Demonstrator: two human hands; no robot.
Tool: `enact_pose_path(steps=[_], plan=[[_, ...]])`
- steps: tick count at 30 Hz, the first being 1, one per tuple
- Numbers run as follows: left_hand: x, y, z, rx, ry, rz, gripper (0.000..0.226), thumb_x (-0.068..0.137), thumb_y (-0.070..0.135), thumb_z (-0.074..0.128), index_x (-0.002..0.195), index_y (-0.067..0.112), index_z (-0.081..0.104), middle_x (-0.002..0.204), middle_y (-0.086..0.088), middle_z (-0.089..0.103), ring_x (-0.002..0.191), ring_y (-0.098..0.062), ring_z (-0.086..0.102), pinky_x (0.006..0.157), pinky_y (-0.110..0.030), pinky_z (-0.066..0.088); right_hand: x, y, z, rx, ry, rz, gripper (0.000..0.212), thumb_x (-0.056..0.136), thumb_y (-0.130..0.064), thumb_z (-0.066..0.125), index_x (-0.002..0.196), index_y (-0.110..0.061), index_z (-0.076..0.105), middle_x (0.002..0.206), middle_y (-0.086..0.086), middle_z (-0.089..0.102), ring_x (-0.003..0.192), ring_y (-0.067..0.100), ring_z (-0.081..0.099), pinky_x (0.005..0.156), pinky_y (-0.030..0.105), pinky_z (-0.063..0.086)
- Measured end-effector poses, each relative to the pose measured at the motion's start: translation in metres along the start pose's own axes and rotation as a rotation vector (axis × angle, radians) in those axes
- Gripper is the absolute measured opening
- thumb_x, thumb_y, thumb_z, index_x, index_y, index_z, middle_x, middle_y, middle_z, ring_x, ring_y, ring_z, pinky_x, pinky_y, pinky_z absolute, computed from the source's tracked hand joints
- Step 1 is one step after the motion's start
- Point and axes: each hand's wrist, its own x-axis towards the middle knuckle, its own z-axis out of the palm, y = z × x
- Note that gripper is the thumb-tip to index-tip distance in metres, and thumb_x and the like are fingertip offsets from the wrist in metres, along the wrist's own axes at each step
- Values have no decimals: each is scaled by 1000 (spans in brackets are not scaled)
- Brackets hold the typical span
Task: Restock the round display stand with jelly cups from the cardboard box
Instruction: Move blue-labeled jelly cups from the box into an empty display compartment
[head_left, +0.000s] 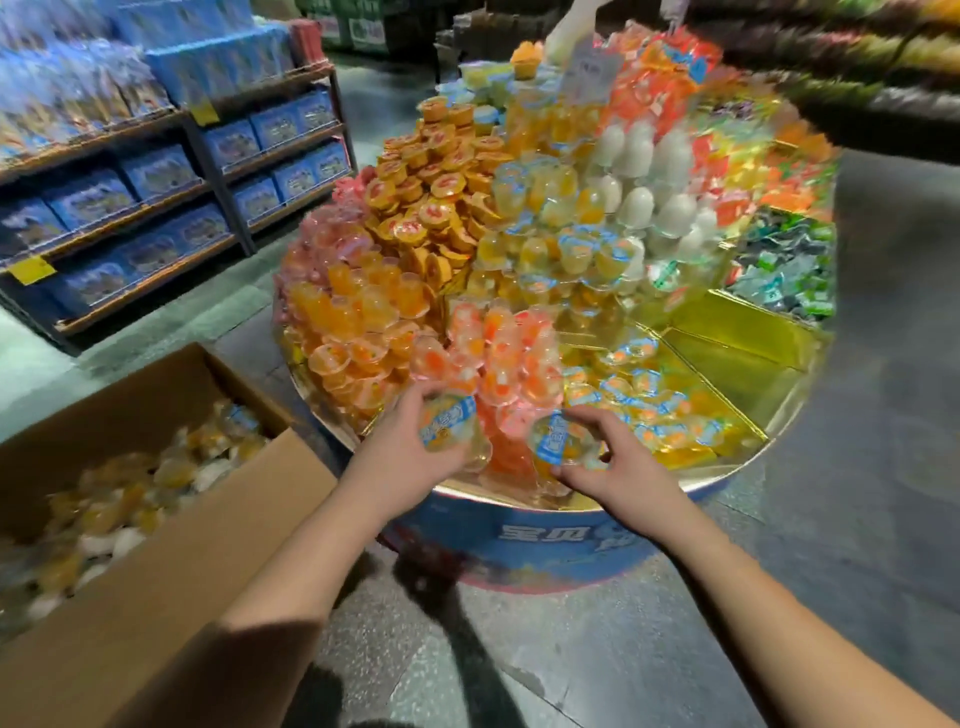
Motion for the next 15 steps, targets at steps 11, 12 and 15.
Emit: enact_pose_path(steps=[11,12,15], plan=[[72,124,211,136,-88,32,47,78,33,74,118,37,48,123,4,57,107,-14,56,82,-23,40,-35,163,-196,2,159,134,54,76,-21,83,123,-31,56,121,-13,55,113,2,52,83,-4,31],[81,127,224,152,-84,10,49,79,32,74,122,33,50,126,4,55,113,-14,55,87,-25,43,-34,175,-208,-4,165,143,55,76,-20,83,123,-29,57,120,-12,55,113,4,52,84,-4,30],[107,133,255,217,-60,-70,55,81,35,72,129,26,49,131,6,52,111,-21,59,79,-29,44,-26,207,-233,-28,191,118,55,75,-17,84,122,-26,57,118,-10,55,112,8,52,88,-2,29]])
